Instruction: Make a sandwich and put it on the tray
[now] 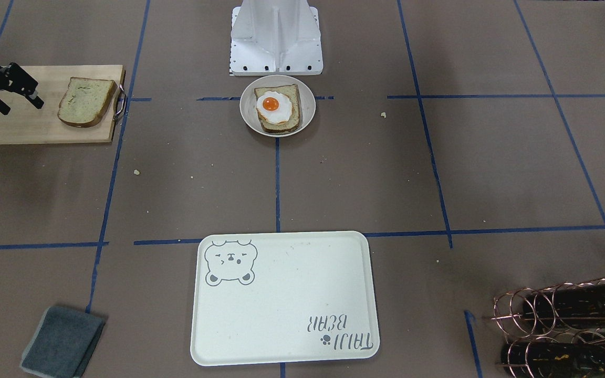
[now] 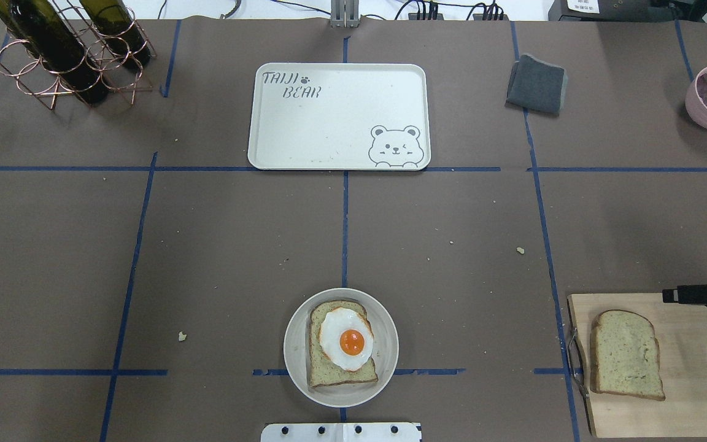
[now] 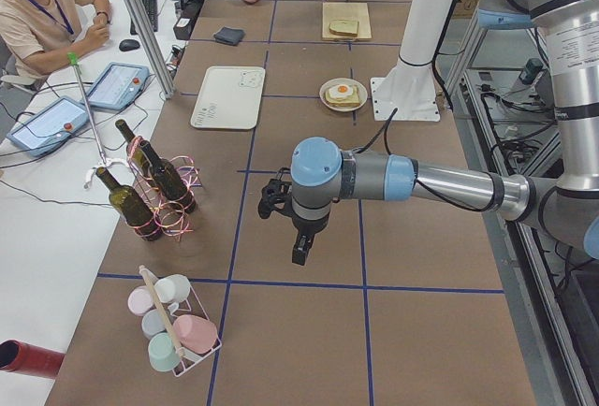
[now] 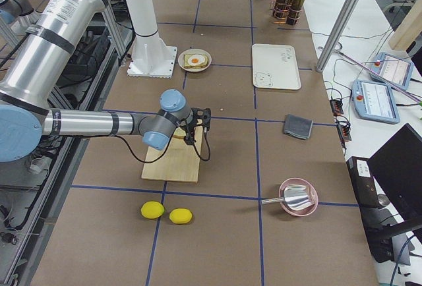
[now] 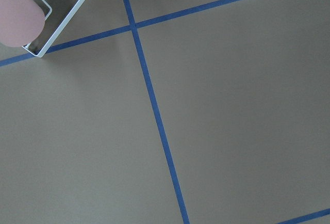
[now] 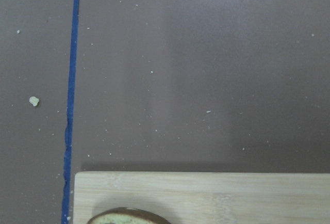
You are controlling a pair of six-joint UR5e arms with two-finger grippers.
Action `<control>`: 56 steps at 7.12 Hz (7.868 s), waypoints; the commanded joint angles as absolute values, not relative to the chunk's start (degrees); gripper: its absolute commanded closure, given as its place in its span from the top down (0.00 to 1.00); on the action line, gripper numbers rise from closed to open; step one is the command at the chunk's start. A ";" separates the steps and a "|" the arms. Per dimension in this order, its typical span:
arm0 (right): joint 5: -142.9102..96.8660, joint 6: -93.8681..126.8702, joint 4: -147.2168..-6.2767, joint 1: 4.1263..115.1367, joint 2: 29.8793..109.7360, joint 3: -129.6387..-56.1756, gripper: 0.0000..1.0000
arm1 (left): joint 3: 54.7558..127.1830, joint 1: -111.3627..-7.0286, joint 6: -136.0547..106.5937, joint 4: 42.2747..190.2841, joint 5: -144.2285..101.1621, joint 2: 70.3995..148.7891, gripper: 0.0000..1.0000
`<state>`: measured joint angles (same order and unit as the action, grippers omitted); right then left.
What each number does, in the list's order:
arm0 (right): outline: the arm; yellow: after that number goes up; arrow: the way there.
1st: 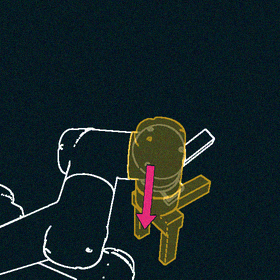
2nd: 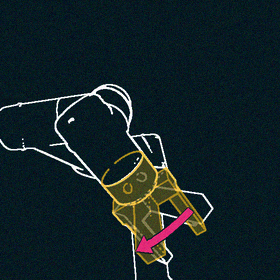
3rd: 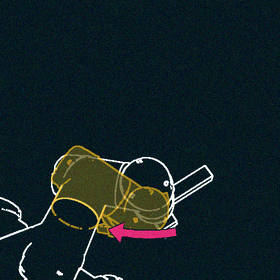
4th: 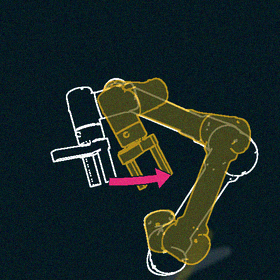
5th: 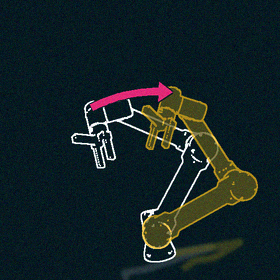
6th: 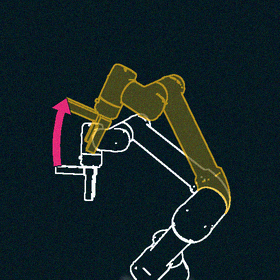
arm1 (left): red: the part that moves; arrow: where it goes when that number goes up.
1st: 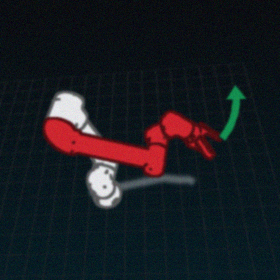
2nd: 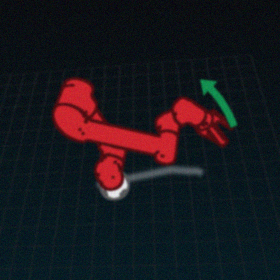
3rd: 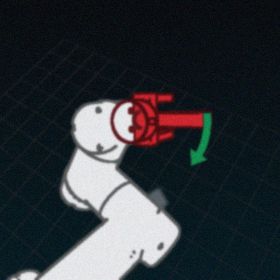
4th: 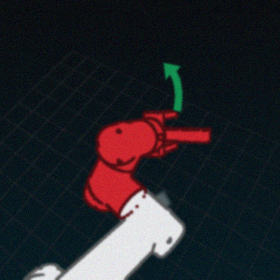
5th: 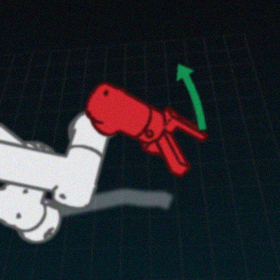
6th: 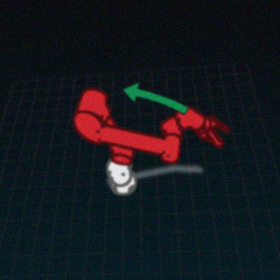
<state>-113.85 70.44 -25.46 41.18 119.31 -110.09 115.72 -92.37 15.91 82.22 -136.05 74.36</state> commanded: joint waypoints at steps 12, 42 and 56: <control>-93.95 83.06 -18.11 18.46 123.57 -109.07 0.00 | 116.45 -92.37 15.91 82.27 -136.05 74.36 1.00; -110.72 66.32 -78.97 37.84 76.45 -113.28 1.00 | 114.88 -91.15 15.30 95.58 -135.44 78.72 1.00; -129.46 -7.12 -84.20 89.29 114.96 -107.49 1.00 | 121.64 -20.28 -80.17 125.34 -101.49 91.40 0.76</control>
<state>-129.68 -7.06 -84.29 88.06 114.64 -108.63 121.82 -28.92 -70.63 125.93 -108.99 90.09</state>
